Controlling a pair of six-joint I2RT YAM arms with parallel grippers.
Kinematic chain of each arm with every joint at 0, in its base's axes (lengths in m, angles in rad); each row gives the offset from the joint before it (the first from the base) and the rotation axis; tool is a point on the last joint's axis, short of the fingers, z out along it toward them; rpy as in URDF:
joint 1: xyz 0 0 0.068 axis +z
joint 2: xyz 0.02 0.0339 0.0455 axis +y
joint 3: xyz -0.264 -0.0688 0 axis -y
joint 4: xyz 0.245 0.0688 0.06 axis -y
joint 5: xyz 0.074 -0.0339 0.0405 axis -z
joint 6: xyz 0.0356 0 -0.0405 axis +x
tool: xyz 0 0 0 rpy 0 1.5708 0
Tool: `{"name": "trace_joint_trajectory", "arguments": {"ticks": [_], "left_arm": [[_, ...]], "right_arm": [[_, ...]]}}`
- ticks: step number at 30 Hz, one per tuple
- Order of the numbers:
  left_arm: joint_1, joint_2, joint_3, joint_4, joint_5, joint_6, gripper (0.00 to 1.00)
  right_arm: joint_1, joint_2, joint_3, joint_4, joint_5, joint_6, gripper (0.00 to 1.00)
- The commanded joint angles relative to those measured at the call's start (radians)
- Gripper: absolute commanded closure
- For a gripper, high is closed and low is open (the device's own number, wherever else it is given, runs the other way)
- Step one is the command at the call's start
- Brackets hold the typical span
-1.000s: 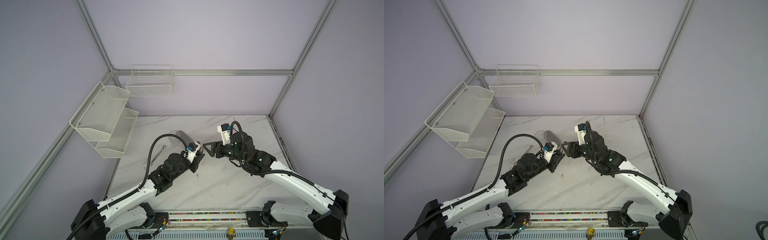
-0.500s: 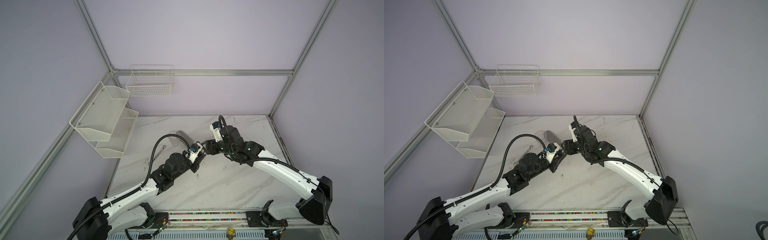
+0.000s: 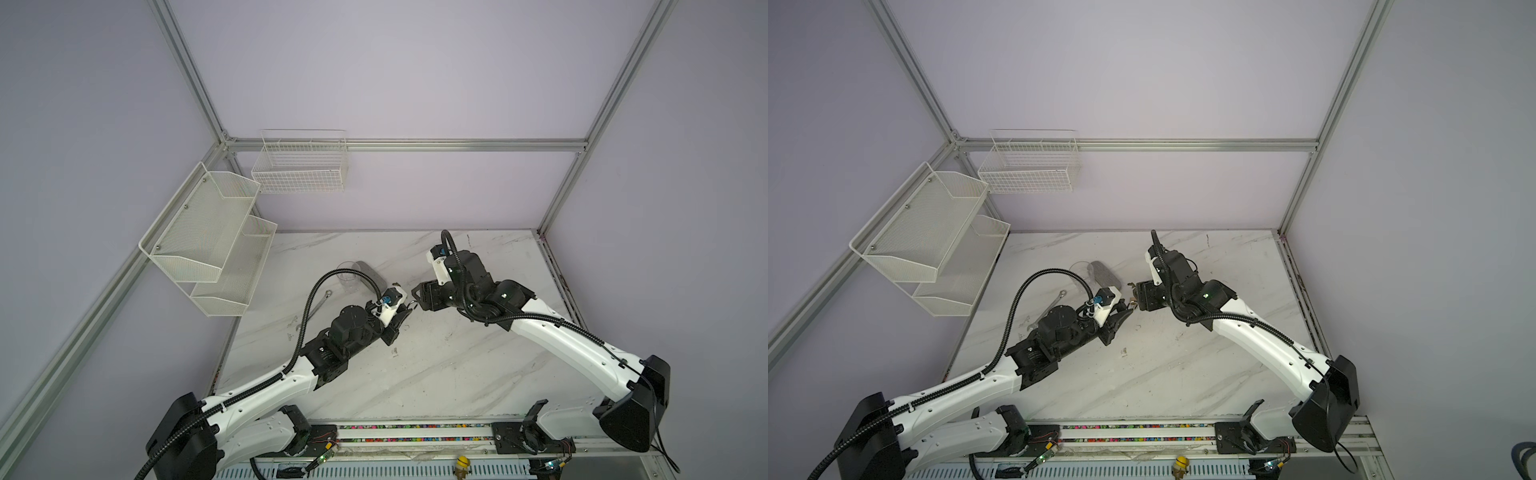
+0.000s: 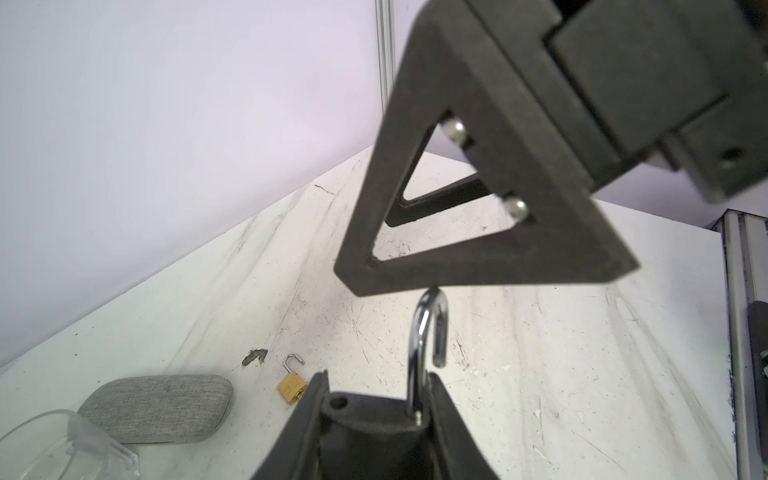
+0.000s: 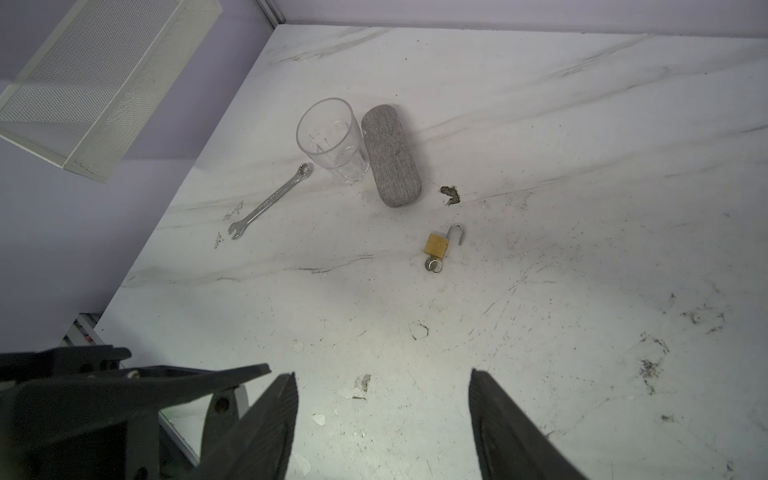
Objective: Unlock with the key
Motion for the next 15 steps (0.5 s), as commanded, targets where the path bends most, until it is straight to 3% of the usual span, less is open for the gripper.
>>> {"name": "trace_joint_trajectory", "arguments": {"ticks": [1,7,15], "left_arm": [[0.001,-0.002,-0.018,0.112,0.008,0.022,1.0],[0.001,0.013,-0.005,0.125,0.014,0.006,1.0],[0.002,0.023,0.01,0.091,-0.058,-0.066,1.0]], "right_arm": [[0.0,-0.05,-0.024,-0.046,-0.027,-0.029,0.32],[0.0,-0.102,-0.053,-0.019,-0.104,-0.036,0.33],[-0.046,-0.154,-0.124,-0.019,0.052,0.031,0.3]]}}
